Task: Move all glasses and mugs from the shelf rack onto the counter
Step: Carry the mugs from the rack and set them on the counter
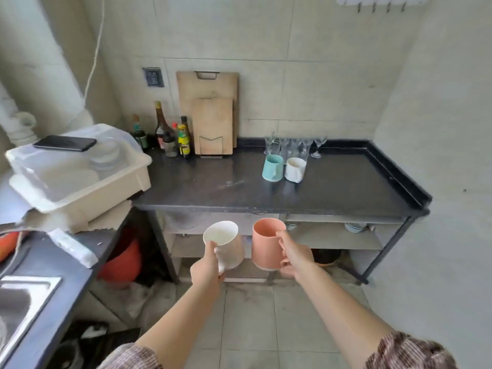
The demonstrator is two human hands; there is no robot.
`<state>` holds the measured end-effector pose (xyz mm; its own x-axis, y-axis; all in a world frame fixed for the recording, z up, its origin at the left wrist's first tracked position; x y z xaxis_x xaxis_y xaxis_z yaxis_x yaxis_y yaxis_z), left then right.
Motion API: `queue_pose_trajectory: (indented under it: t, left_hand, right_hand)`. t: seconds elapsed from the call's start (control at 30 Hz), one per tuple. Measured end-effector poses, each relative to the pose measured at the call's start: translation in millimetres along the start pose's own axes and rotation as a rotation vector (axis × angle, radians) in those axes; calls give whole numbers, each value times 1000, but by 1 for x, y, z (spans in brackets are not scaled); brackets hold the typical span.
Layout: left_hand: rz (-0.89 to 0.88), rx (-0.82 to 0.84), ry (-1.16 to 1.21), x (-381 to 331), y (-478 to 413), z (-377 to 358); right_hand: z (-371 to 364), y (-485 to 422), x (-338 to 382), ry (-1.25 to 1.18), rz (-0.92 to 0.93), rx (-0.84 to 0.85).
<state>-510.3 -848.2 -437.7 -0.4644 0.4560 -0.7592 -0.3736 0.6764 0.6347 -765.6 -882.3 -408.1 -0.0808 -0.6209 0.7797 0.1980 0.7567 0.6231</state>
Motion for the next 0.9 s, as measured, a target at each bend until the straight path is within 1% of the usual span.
queue_pose_trajectory:
  t: [0.1, 0.27, 0.5, 0.73, 0.9]
  left_hand:
    - [17, 72, -110, -8, -29, -67]
    - [32, 203, -292, -15, -60, -165]
    - [74, 319, -431, -11, -89, -284]
    - [90, 294, -394, -2, -126, -402]
    - [157, 208, -359, 10, -157, -479]
  right_hand:
    - [30, -43, 26, 32, -10, -68]
    - [74, -96, 51, -19, -76, -159]
    - [131, -166, 100, -132, -78, -217]
    - [198, -261, 165, -108, -39, -255]
    - [231, -338, 203, -19, -108, -201]
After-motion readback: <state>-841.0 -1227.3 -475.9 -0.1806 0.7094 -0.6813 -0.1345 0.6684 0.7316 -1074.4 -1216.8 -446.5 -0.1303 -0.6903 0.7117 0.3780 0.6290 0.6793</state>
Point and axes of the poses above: each hand's wrist, its own y-axis away from the middle knuckle, its own z-axis out of the back of the hand, x = y × z, the point moved 10 cm from there along -y, towards the middle knuckle, and after that the axes turned 4 degrees about x, right-handed, at the moved point
